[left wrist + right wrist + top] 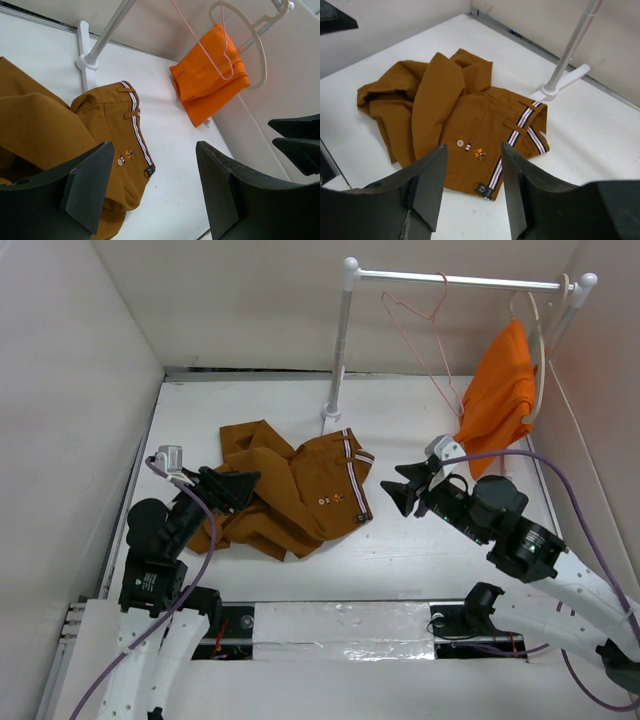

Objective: Place the trousers on the hanger
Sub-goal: Flatten out the trousers at the center of the board.

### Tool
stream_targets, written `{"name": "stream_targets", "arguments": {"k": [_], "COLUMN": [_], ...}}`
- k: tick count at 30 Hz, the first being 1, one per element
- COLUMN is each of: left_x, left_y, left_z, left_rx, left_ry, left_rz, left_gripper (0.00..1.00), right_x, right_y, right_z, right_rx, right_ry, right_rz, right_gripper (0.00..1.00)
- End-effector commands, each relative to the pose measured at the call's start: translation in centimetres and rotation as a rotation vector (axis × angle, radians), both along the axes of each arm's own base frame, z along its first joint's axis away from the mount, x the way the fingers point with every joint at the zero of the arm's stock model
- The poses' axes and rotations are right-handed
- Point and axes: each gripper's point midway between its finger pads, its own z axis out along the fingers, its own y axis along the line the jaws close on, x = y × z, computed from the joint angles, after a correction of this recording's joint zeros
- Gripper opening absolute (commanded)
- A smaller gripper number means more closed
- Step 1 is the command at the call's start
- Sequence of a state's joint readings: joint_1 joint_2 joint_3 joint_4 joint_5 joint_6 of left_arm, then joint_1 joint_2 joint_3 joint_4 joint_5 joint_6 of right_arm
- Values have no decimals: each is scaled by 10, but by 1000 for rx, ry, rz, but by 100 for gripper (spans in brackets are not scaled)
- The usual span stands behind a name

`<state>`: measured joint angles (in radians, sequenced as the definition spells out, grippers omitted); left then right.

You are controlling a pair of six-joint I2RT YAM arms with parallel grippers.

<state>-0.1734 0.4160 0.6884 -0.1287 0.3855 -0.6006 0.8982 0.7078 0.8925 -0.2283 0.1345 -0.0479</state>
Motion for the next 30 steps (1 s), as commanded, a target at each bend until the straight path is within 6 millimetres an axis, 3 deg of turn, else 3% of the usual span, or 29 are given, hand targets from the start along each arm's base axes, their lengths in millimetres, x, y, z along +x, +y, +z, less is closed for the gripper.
{"name": "stream_targets", "arguments": {"k": [1, 3, 5, 7, 8, 10, 11, 12, 14, 16, 17, 18, 20, 23, 24, 26, 28, 29, 30], "left_x": [2, 1, 2, 5, 6, 7, 9, 12, 23, 29, 34, 39, 61, 84, 88, 106, 119, 111, 110], "left_y": [3, 1, -3, -6, -7, -11, -11, -12, -13, -26, -30, -33, -32, -36, -37, -45, -52, -73, -77], "left_z": [20, 20, 17, 19, 17, 16, 12, 17, 13, 15, 10, 14, -3, -21, -21, -17, -33, -32, -23], "left_rx": [11, 12, 5, -4, -11, -15, -21, -31, -45, -97, -113, -130, -124, -116, -106, -30, 56, 98, 109], "left_ry": [-68, -64, -66, -71, -59, -61, -44, -61, -21, -10, 8, -6, 50, 95, 94, 80, 146, 138, 122], "left_rz": [12, 4, -22, -33, -39, -64, -63, -62, -55, -125, -144, -152, -119, -114, -111, -47, 37, 9, 23], "left_gripper": [64, 63, 55, 44, 29, 13, 1, 0, 0, 0, 0, 0, 0, 0, 0, 2, 5, 8, 11], "right_x": [3, 5, 5, 10, 9, 11, 9, 13, 14, 15, 16, 18, 26, 31, 29, 30, 29, 27, 25], "right_y": [7, 12, 14, 14, 16, 20, 23, 22, 32, 42, 49, 50, 58, 68, 73, 78, 83, 86, 85], "right_z": [-13, -27, -37, -48, -53, -71, -78, -84, -107, -124, -139, -146, -169, -189, -206, -217, -231, -235, -242], "right_rx": [-47, -69, -96, -120, -125, -158, -172, -187, -224, -240, -273, -293, -348, -410, -461, -499, -533, -541, -558], "right_ry": [17, 44, 62, 72, 78, 109, 118, 126, 150, 161, 180, 183, 209, 230, 239, 219, 216, 212, 215], "right_rz": [10, 18, 17, -10, -8, -5, 2, -16, 0, 31, 44, 42, 38, 47, 47, 36, 38, 41, 34], "right_gripper": [51, 19, 0, 0, 0, 0, 0, 8, 14, 23, 30, 44, 56, 60, 61, 62, 63, 63, 68]}}
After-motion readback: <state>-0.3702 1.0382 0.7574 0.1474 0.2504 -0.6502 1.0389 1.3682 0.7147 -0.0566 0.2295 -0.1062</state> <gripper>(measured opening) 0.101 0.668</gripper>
